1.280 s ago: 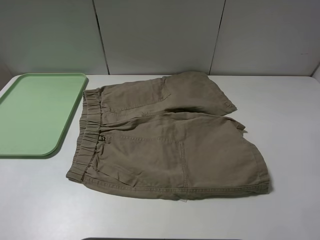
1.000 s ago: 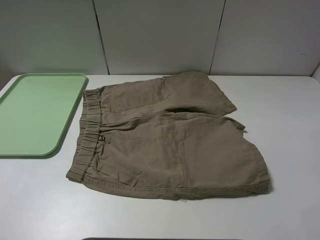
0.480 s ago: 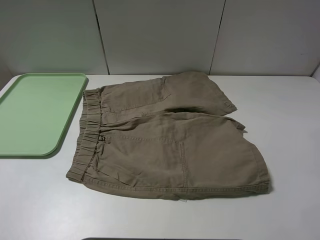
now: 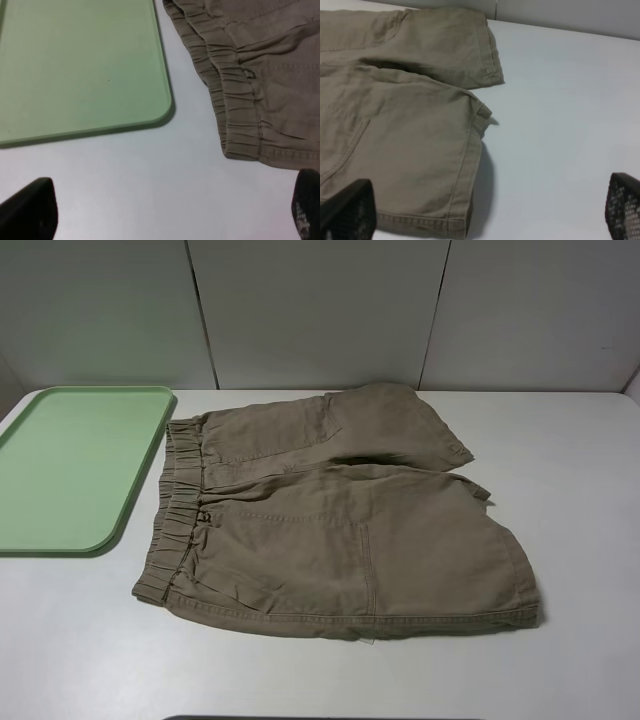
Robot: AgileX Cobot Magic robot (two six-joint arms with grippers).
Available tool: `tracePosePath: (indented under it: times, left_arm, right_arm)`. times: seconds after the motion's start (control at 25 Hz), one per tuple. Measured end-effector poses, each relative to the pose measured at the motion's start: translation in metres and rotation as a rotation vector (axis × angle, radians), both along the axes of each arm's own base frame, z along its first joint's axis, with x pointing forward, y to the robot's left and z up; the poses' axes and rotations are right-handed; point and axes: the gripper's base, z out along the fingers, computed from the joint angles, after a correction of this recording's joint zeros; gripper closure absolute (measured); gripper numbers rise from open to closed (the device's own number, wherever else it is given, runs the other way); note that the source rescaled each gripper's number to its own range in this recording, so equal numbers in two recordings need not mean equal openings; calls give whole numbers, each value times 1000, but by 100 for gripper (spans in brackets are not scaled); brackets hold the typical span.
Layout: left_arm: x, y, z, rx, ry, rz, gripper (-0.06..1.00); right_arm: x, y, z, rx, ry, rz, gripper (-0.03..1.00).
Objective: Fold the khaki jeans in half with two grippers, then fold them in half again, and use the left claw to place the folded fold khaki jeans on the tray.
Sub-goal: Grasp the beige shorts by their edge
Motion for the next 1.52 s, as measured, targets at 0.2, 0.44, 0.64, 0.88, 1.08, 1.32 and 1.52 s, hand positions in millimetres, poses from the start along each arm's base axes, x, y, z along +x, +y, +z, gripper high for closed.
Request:
tracePosePath:
  times: [0.2,0.44,0.64,0.88,1.08,1.32,1.52]
  left_arm:
    - [0,0,0,0,0,0,-5]
    - [0,0,0,0,0,-16,-5]
    - [0,0,0,0,0,-27,-5]
    - [0,1,0,3,0,-25,-5]
    - [0,1,0,3,0,-47,-5]
    - [0,1,0,4,-1,-51,-5]
    - [0,1,0,4,-1,-56,-5]
  right_arm:
    - [0,0,0,0,0,0,-3]
    - [0,0,0,0,0,0,-3]
    - [0,0,0,0,0,0,-3]
    - [0,0,0,0,0,0,-3]
    - [0,0,0,0,0,0,-3]
    - [0,0,0,0,0,0,-3]
    - [0,0,0,-18,-4,9,-3]
